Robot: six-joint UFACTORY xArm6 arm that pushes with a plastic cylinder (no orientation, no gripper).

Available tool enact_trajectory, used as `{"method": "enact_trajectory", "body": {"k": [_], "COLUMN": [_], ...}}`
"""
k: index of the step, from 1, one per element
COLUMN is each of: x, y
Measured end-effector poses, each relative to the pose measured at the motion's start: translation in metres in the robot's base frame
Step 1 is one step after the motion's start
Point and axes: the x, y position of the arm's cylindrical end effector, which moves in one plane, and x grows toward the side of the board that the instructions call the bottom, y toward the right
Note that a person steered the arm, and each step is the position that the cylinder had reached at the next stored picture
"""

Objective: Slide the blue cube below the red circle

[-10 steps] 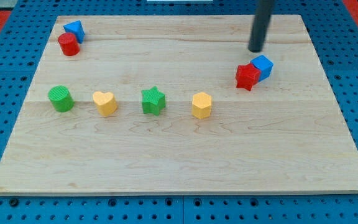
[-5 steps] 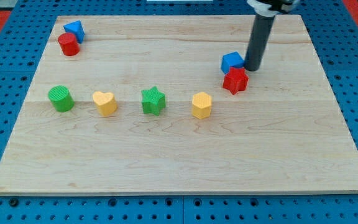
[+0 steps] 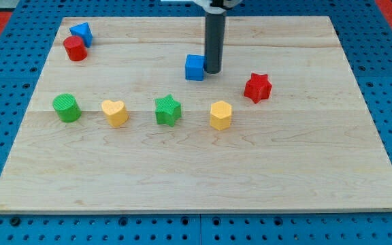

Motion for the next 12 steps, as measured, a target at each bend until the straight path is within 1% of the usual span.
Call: {"method": "enact_trajectory", "body": {"k": [3, 6, 8, 10, 12], "x": [0.0, -0.012, -0.013, -0.023, -0.023], "y": [-0.078, -0.095, -0.13, -0.138, -0.165]}}
